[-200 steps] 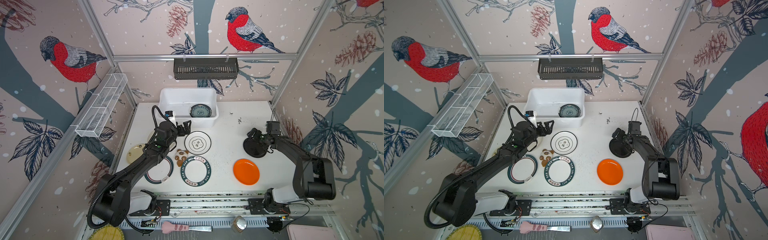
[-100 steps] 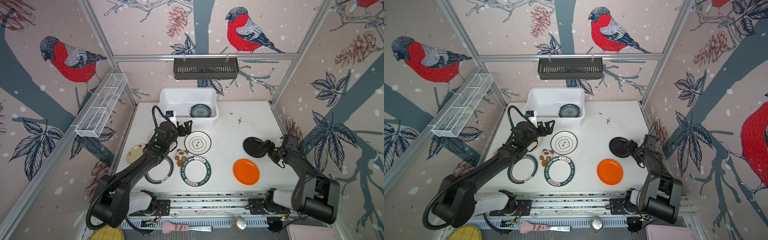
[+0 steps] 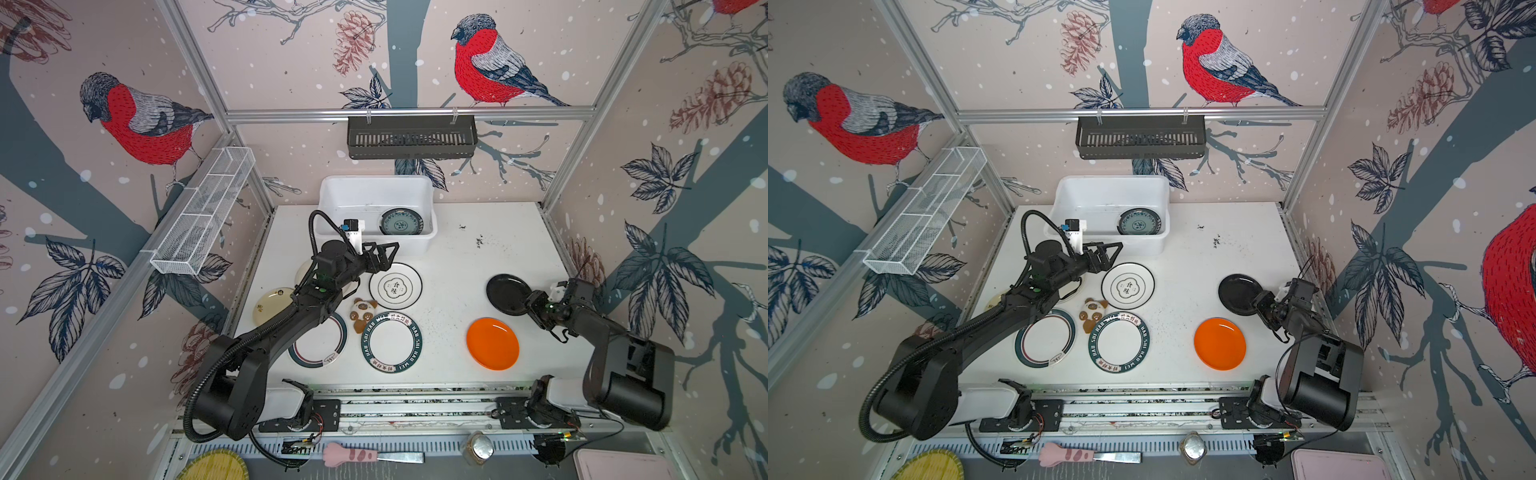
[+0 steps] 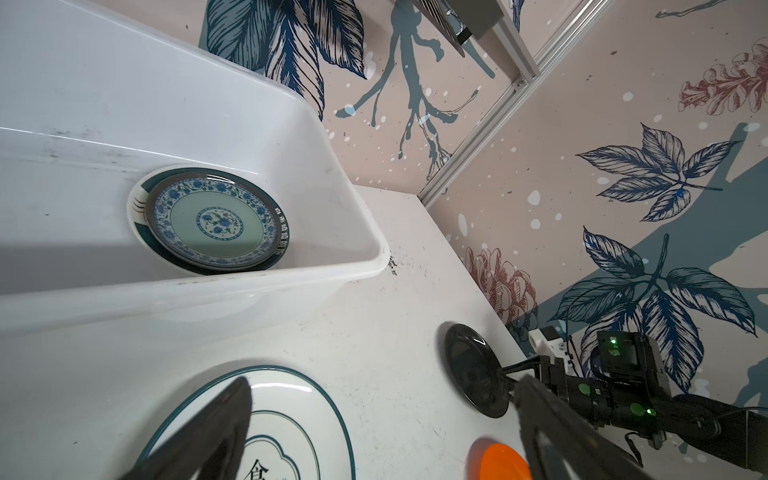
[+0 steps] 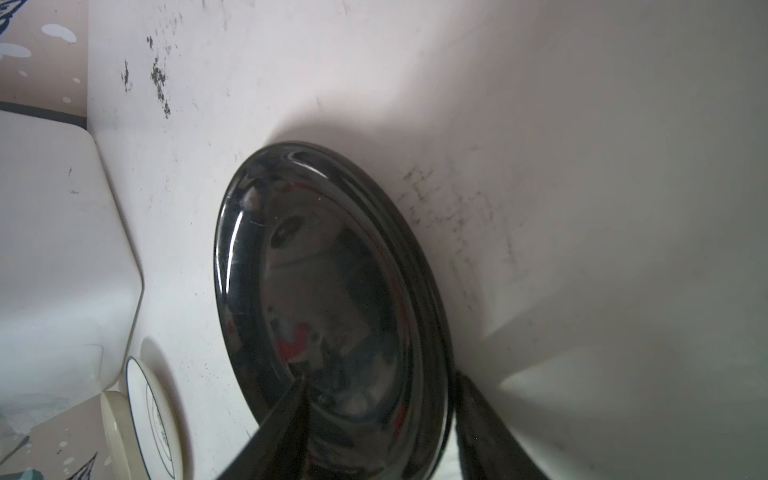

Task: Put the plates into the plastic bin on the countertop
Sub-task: 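Close the right gripper on the black plate rim and tilt it on edge, then carry the black plate toward the left gripper while the left gripper reaches for it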

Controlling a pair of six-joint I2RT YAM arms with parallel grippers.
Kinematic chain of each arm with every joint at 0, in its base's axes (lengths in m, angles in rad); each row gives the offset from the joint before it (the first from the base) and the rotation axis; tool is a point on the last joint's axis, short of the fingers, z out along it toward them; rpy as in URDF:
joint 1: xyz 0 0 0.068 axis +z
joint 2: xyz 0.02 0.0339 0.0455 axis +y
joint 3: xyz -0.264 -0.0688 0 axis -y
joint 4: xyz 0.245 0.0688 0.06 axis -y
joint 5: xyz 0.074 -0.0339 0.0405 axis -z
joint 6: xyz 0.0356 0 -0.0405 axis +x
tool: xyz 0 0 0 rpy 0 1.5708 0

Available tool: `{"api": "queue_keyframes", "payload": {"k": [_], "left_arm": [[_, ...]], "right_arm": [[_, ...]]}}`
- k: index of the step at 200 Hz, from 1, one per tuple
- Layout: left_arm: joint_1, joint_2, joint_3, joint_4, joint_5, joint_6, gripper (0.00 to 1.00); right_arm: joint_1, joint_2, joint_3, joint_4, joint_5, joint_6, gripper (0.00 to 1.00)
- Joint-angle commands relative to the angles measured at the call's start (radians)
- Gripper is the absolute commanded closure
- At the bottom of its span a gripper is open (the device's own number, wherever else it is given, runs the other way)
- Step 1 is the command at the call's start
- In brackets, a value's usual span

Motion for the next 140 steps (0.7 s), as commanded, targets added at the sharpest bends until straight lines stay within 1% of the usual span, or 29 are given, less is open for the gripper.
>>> {"api": "queue_keyframes", "payload": {"k": [1,8,37,50,73,91,103,115,140], "left_arm": [[0.003,0.005,0.009,0.077,0.03,-0.025,0.02],[0.003,0.006,0.009,0.079,0.03,-0.027,0.02],[0.003,0.008,0.008,0.076,0.022,-0.029,0.02],[0.003,0.008,0.009,0.07,0.016,-0.03,0.02],[0.003,0.007,0.012,0.057,0.011,-0.027,0.02],[0.003,0.004,0.011,0.047,-0.002,-0.027,0.02],[0.003,0.002,0.014,0.04,-0.008,-0.024,0.02],[0.003,0.003,0.017,0.032,-0.01,-0.022,0.02],[0.002,0.006,0.021,0.022,-0.011,-0.022,0.02]], "right_arm": [[-0.006,0.013,-0.007,0.068,-0.029,0.013,0.63],[-0.008,0.018,-0.01,0.076,-0.027,0.016,0.67],[-0.013,0.043,-0.017,0.116,-0.025,0.032,0.72],[-0.013,0.055,-0.02,0.131,-0.026,0.041,0.76],[-0.016,0.073,-0.033,0.166,-0.031,0.054,0.78],[-0.018,0.078,-0.047,0.203,-0.043,0.064,0.81],[-0.019,0.082,-0.052,0.214,-0.044,0.068,0.89],[-0.019,0.083,-0.054,0.219,-0.044,0.07,0.93],[-0.022,0.083,-0.055,0.221,-0.045,0.069,0.96]]}}
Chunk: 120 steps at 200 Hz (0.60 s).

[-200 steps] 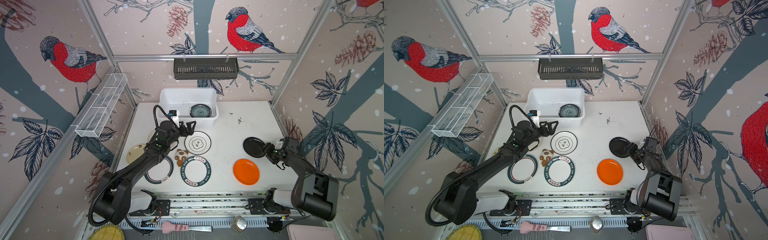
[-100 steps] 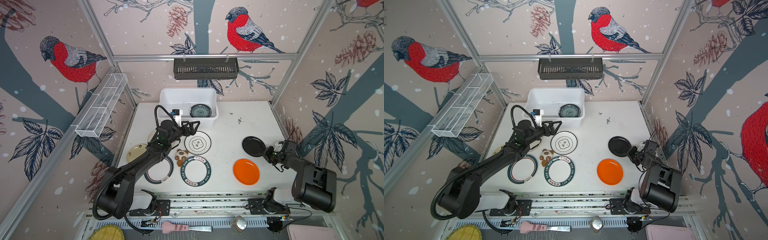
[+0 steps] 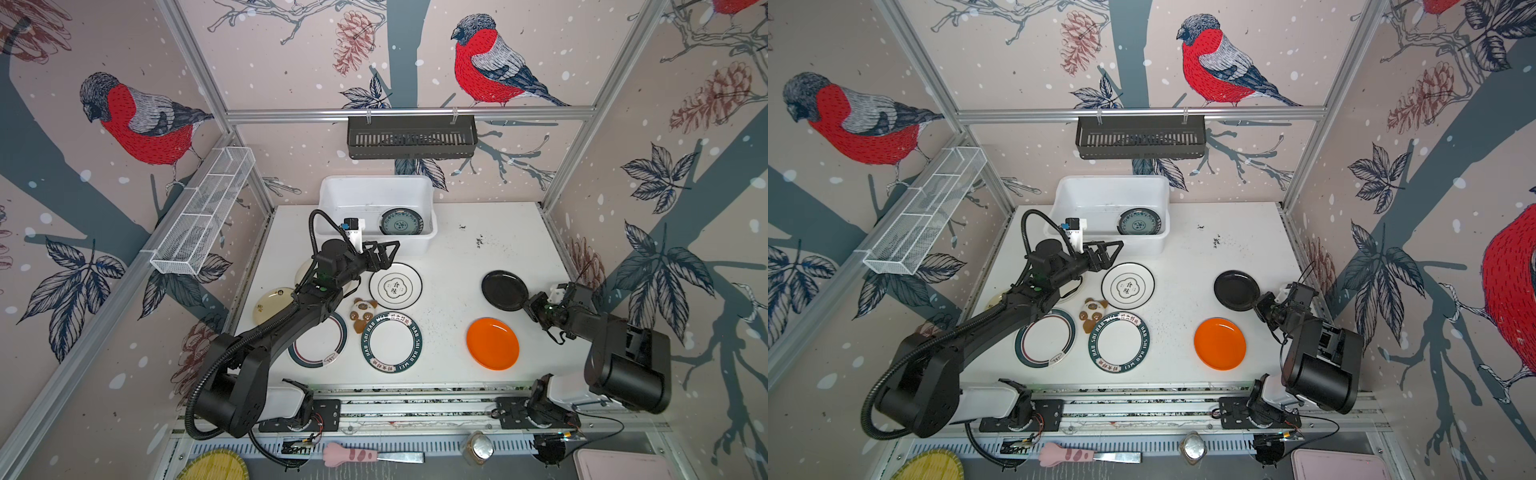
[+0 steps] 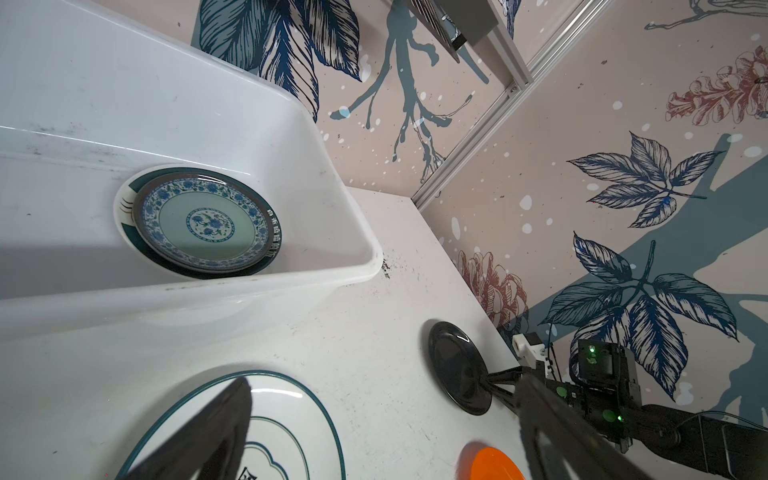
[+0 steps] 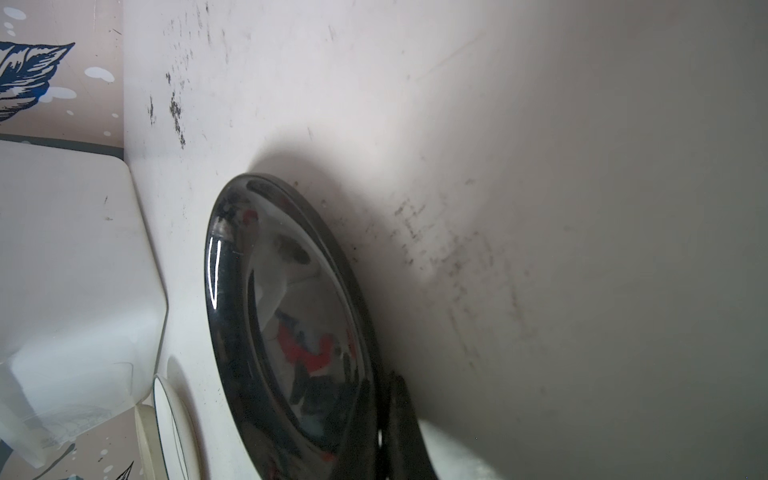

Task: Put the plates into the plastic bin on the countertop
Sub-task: 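Carry the black plate toward the left gripper while the left gripper reaches for it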

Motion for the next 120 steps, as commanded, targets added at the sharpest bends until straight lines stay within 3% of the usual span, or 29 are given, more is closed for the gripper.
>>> {"api": "queue_keyframes", "payload": {"k": [1,52,120], "left_arm": [[0.002,-0.002,0.012,0.012,-0.009,-0.005,0.02],[0.002,0.014,0.036,-0.046,-0.042,0.021,0.02],[-0.001,0.031,0.042,-0.032,-0.022,-0.004,0.02]], "right_arm": [[-0.004,0.001,-0.003,0.018,0.005,0.008,0.97],[-0.004,-0.041,-0.036,0.079,-0.042,0.054,1.0],[-0.001,-0.257,-0.026,0.021,-0.073,0.107,1.0]]}}
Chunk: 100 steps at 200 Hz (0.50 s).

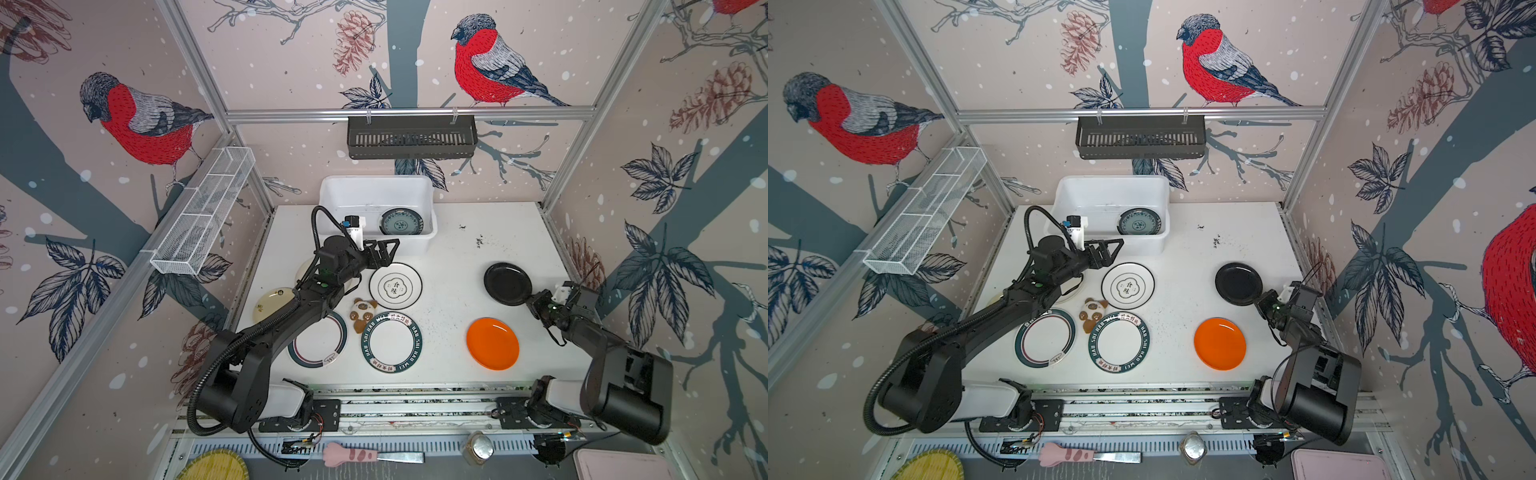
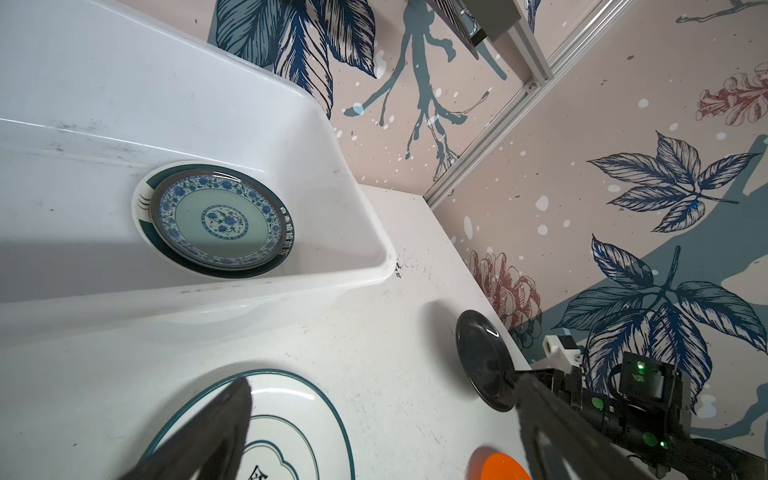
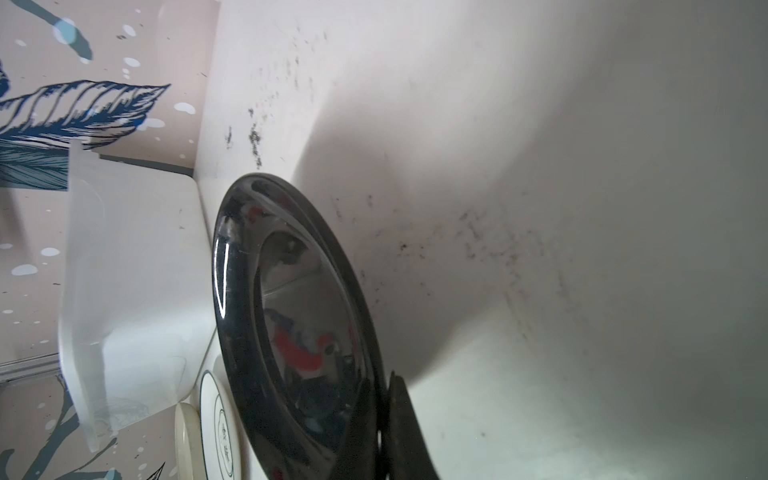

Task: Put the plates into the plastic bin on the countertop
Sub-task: 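Carry the black plate toward the left gripper while the left gripper reaches for it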

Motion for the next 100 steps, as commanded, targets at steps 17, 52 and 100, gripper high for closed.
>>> {"api": "queue_keyframes", "payload": {"k": [17,52,100], "left_arm": [[-0.007,0.013,0.01,0.025,0.01,-0.022,0.02],[-0.036,0.038,0.036,0.046,0.017,-0.028,0.02],[-0.093,0.102,0.101,0.057,0.066,-0.017,0.04]], "right_arm": [[0.007,-0.107,0.039,-0.028,-0.058,0.046,1.0],[0.062,-0.201,0.09,-0.053,-0.069,0.093,1.0],[0.253,-0.238,0.203,-0.073,0.015,0.112,1.0]]}}
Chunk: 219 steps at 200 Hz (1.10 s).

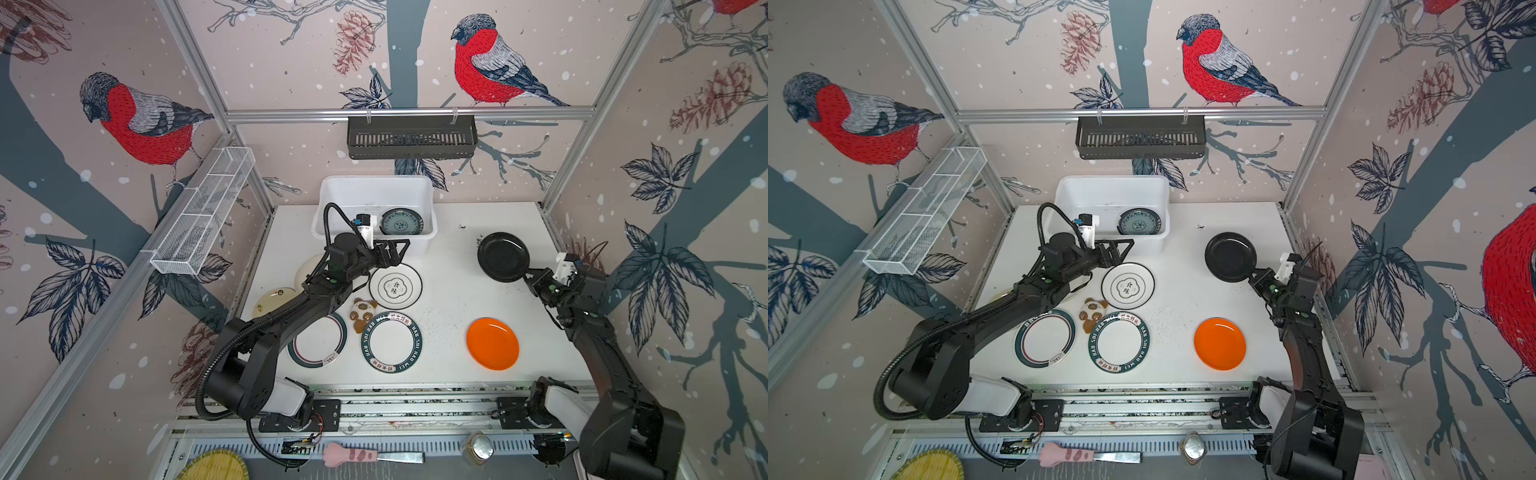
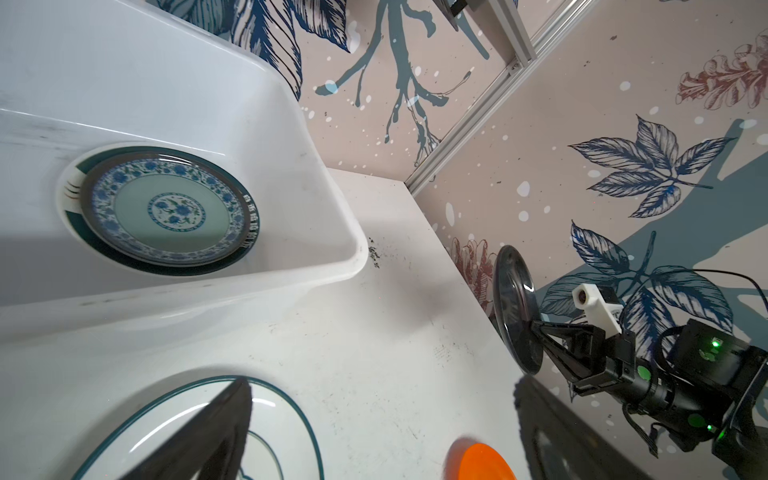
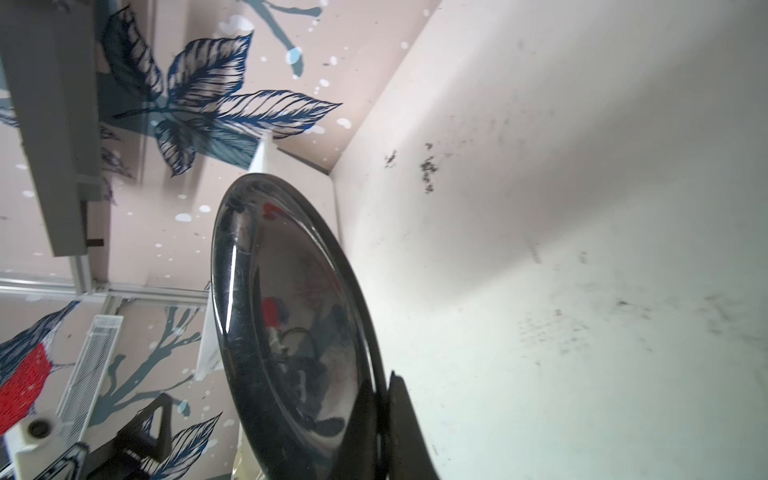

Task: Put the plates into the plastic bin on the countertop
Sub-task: 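Carry the black plate toward the left gripper while the left gripper reaches for it, then grasp the black plate rim with the left gripper while the right gripper releases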

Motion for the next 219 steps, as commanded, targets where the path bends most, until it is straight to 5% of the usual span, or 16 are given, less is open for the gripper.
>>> {"api": "queue_keyframes", "payload": {"k": [1,44,84,172,219], "left_arm": [[-0.025,0.024,0.033,0.047,0.04,0.01,0.04],[-0.065,0.102,0.095,0.048,0.068,0.01,0.17],[-0.087,0.169,0.117,0.079,0.1,-0.025,0.37],[-0.135,0.213,0.196,0.098,0.128,-0.011,0.45],[-0.143,0.225,0.205,0.099,0.115,-0.009,0.65]], "right_arm": [[0.072,-0.005,0.049,0.001,0.044,0.015,1.0],[0.265,0.016,0.164,-0.081,0.206,-0.071,1.0],[0.364,0.042,0.202,-0.075,0.218,-0.073,1.0],[0.437,0.062,0.211,-0.044,0.223,-0.1,1.0],[0.457,0.063,0.21,-0.029,0.214,-0.113,1.0]]}}
